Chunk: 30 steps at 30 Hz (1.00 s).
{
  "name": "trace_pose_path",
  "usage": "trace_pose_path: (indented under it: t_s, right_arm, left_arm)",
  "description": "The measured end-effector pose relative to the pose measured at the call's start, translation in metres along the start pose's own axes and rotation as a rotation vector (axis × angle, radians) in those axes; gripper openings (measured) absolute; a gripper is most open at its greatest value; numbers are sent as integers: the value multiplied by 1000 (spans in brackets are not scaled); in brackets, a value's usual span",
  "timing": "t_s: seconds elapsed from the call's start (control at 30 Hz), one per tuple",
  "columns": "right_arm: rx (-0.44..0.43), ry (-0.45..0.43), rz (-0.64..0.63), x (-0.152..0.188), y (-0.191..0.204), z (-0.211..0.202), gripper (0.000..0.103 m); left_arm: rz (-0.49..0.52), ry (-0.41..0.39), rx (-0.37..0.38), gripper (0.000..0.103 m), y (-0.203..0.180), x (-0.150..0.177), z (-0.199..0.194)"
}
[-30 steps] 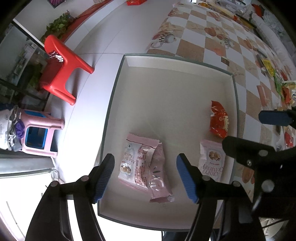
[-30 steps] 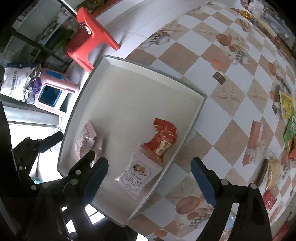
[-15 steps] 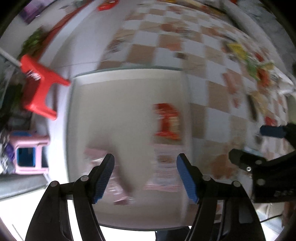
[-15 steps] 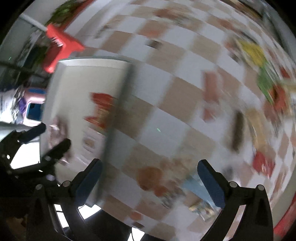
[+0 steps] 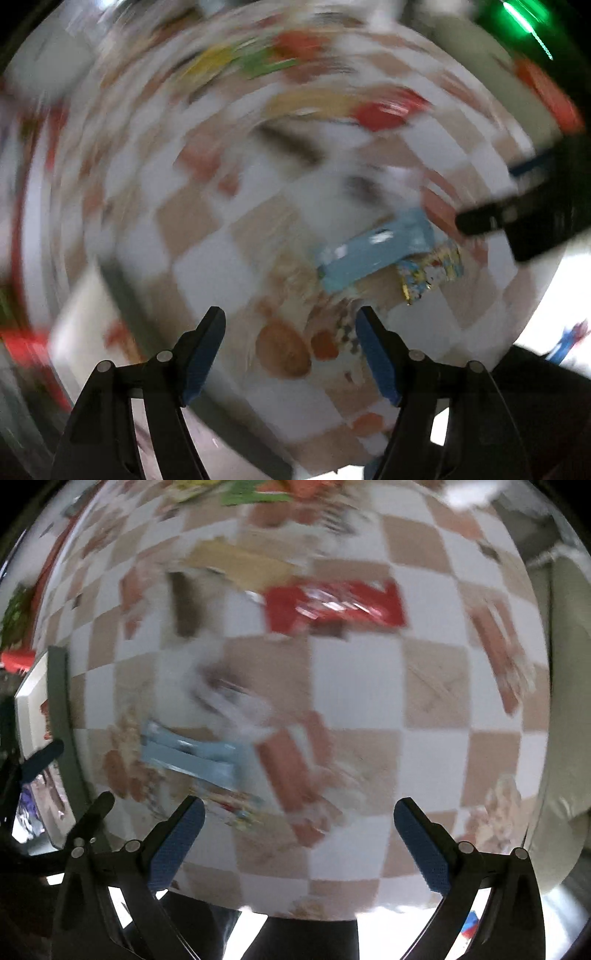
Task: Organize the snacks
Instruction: 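Move left tool to the light blue packet while right tool returns over the table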
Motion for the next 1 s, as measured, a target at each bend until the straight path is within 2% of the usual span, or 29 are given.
trace_pose_path:
  t_s: [0.07,0.13,0.43,0.5,0.57,0.6,0.67,0.7,0.77,0.83,0.93,1.0]
  right_arm:
    - [-1,6,18,6,-12,1,103]
    - [-6,8,31,11,-20,1,103]
    - [-30,10,67,30,-59,5,103]
    - [-36,11,70,33,-64,9,103]
    - [-41,10,71,28,-61,13,103]
    - [-47,8,73,28,-61,14,103]
    - [-52,6,73,25,-53,15,103]
    - [-56,4,73,25,-53,15,103]
    - [-62,4,73,23,-50,17,103]
    - [-69,6,76,22,-49,21,103]
    - [-75,11,75,20,-48,26,103]
    - [-73,13,69,17,-46,25,103]
  left_arm:
    - [144,-31,-37,76,-19,-4,4]
    - [241,-48,-57,76,-32,-11,12]
    - [237,-3,34,76,-34,-39,50]
    - [165,14,52,77,-26,-44,53]
    - [-34,58,100,78,0,-45,61]
    - [-191,87,139,78,21,-42,66]
    - [-317,109,105,78,45,-35,69]
    - [-358,120,121,78,55,-31,70]
    - [-386,120,152,78,65,-26,66]
    - [-372,97,169,78,70,-26,60]
    - [-371,81,201,78,66,-28,53]
    - [-356,92,196,78,61,-34,58]
Point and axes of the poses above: each gripper's, at about its wrist camera, not at the fingertips, and z roughly the way its jaws point, y to its left, x to its underside, the point moved 3 cm from there along z, roughly the way its jaws point, and after that the axes turned 1 degree about x, right-handed, at the moved point
